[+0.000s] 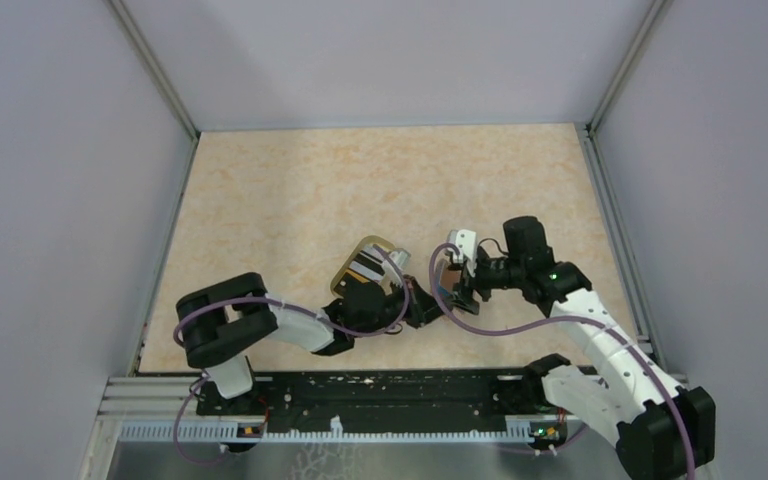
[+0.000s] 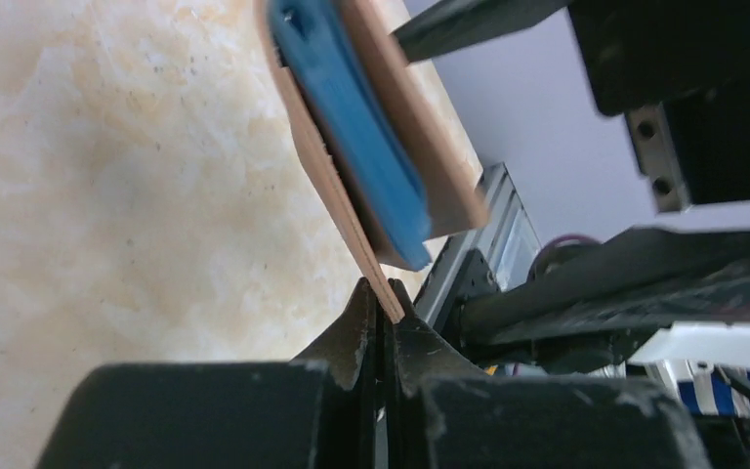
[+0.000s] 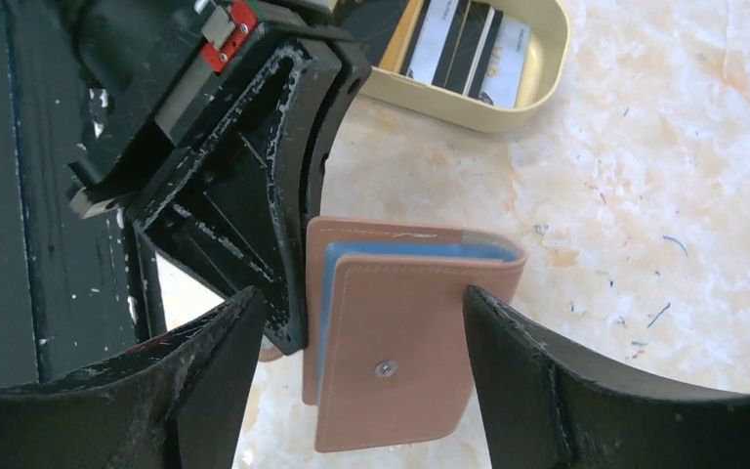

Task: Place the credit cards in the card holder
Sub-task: Open the card holder at the center of the board.

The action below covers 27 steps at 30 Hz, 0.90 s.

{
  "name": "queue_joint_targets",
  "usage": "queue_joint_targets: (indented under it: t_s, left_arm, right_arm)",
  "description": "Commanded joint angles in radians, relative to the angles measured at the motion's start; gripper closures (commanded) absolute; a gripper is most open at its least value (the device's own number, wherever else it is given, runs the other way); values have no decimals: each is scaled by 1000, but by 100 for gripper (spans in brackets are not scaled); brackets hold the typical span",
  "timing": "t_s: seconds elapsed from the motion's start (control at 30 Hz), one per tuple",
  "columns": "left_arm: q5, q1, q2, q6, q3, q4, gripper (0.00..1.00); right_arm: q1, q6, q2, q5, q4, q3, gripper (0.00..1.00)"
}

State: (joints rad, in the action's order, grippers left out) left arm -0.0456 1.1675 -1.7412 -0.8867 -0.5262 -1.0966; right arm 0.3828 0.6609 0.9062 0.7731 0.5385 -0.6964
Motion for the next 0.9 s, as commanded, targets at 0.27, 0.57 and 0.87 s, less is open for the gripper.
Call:
queue_joint_targets:
  t_s: [0.27, 0.57, 0.87]
  left_arm:
    - [-160, 18, 68, -27, -91, 253, 100]
    - [-113, 18, 85, 57, -41, 167, 100]
    - [9, -44, 74, 61, 32, 88, 100]
  right_arm:
    - [4, -85, 13, -246, -151, 16, 30]
    - [2, -126, 41, -370, -175, -2, 83]
    - [-8, -140, 98, -566, -171, -20, 100]
